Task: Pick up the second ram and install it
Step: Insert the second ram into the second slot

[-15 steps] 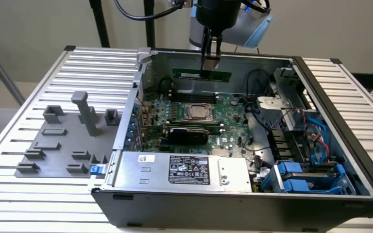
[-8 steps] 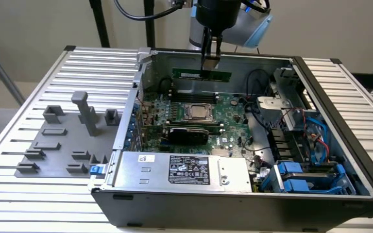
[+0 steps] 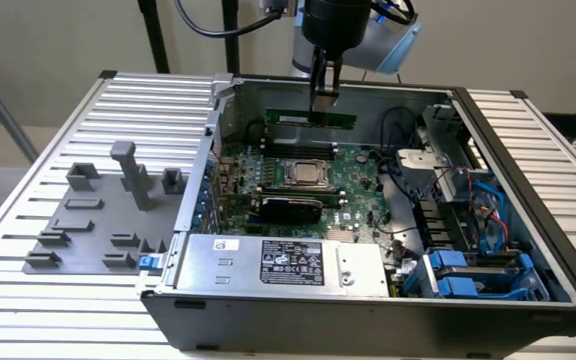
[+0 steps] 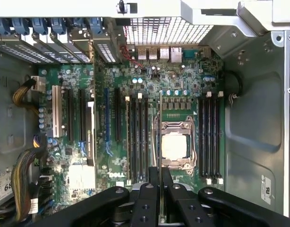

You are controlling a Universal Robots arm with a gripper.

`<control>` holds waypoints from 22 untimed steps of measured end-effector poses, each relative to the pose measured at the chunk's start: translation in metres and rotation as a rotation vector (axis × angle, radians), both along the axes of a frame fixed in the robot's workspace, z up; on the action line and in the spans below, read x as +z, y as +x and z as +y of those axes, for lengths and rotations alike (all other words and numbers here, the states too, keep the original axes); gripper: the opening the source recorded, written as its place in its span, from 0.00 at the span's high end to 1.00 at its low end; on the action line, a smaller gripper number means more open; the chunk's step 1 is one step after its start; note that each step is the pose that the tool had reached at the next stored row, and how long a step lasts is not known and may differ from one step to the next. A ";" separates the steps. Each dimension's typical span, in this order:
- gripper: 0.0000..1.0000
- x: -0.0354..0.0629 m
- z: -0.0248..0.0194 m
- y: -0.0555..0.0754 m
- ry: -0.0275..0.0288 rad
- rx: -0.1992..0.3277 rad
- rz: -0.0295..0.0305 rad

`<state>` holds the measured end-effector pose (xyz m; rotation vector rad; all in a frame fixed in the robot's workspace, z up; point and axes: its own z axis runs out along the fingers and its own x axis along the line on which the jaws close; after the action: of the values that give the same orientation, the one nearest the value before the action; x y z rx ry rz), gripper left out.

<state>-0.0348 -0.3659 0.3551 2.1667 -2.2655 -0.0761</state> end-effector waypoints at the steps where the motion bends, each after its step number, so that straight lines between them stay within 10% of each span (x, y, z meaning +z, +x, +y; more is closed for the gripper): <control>1: 0.87 -0.0017 0.0000 0.000 -0.0001 0.000 0.0000; 22: 0.87 -0.0400 -0.0004 -0.005 0.0001 0.005 -0.0001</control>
<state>-0.0398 -0.3663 0.3151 2.1728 -2.2597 -0.0760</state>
